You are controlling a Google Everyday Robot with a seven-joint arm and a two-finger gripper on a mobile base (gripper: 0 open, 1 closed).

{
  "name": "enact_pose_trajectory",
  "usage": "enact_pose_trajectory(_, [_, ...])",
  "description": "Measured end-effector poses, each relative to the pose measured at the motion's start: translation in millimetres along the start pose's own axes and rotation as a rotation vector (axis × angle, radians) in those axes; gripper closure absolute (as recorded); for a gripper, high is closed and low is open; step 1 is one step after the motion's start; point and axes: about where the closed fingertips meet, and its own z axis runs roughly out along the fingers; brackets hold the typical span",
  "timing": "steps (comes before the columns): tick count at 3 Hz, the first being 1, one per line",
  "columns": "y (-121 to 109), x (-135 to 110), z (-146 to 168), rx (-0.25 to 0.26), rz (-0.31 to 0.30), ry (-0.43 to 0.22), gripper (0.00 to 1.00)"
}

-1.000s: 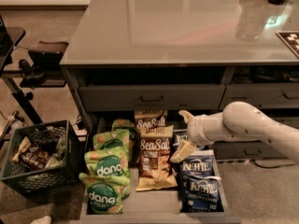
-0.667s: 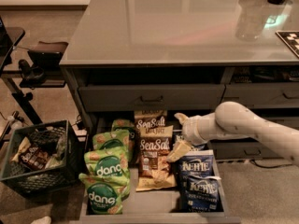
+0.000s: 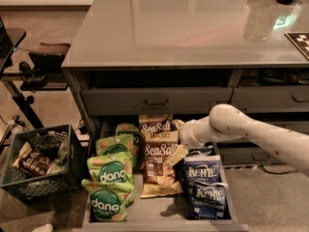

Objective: Pick brown chip bag from middle drawer and place on counter

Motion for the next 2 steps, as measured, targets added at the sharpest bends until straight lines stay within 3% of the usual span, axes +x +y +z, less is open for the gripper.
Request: enact_pose_trajectory(2, [-15, 16, 33, 0.008, -0.047, 0.038, 0.0])
